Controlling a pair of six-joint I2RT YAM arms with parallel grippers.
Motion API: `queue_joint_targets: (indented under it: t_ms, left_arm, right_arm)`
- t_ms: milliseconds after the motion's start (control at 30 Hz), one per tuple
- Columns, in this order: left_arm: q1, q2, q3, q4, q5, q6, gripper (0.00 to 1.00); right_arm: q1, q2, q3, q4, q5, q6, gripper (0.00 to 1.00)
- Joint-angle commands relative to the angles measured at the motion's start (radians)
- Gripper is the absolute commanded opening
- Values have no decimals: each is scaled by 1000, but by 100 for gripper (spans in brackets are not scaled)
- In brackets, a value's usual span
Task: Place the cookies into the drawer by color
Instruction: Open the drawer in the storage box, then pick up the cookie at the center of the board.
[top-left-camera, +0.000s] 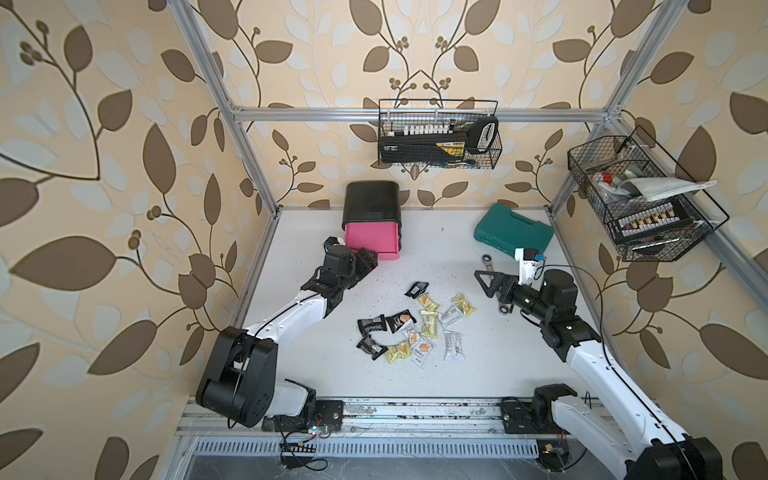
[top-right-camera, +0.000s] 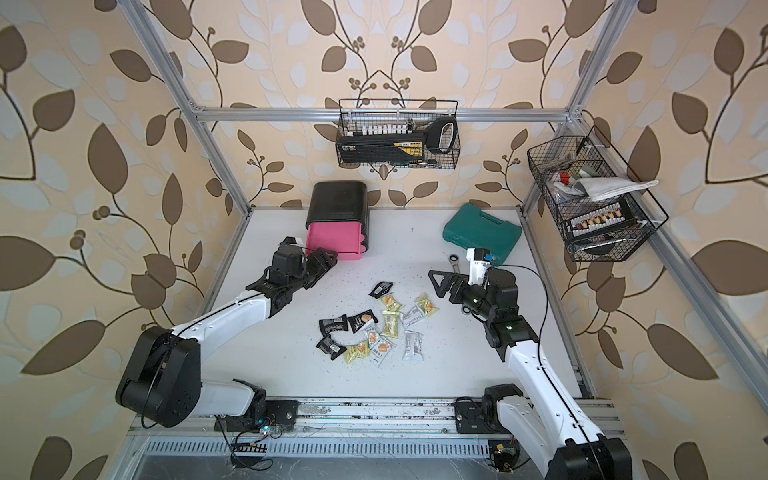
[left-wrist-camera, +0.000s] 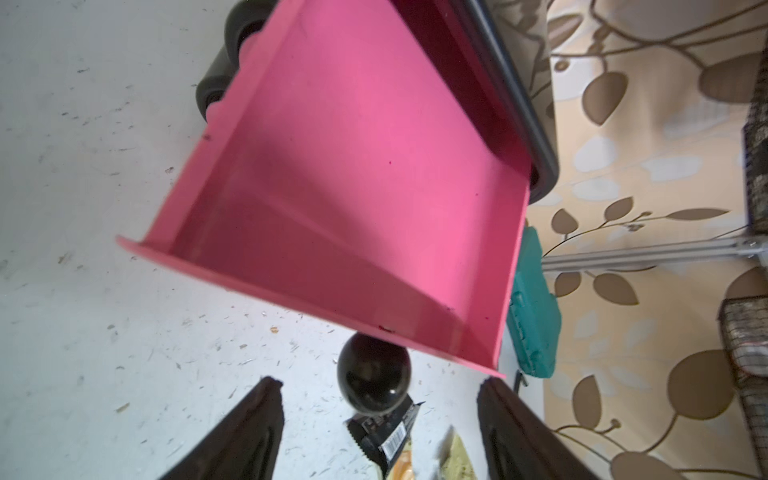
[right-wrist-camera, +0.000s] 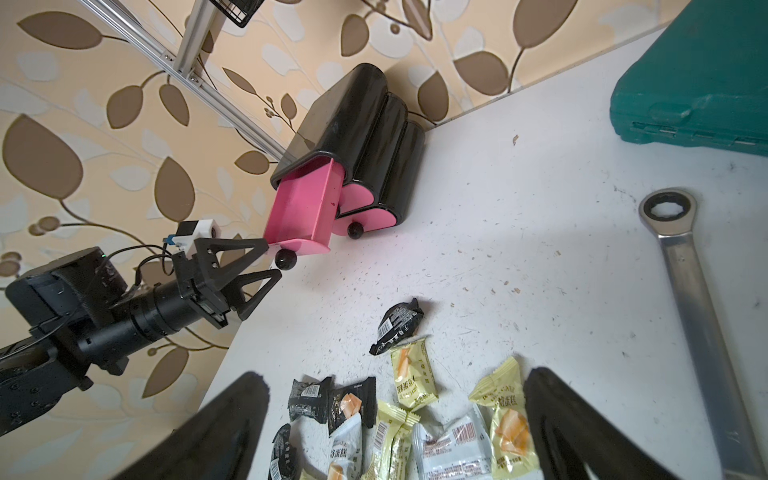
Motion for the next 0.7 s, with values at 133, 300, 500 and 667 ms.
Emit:
queue_joint_targets:
  t_ms: [133, 300, 500, 667]
  left_arm:
    - [-68, -160, 7, -118, -45, 47, 78]
    - [-219, -231, 97, -400, -171, 211, 76]
    - [-382, -281, 112, -720, -339, 213, 73]
    - [-506, -285, 60, -847, -352, 111, 67]
  right_arm:
    - [4, -8, -25, 2, 16, -17, 99]
    - [3, -25, -37, 3, 29, -28, 99]
    - [3, -24, -39, 2, 30, -26, 99]
    - [2, -23, -43, 8, 28, -22, 99]
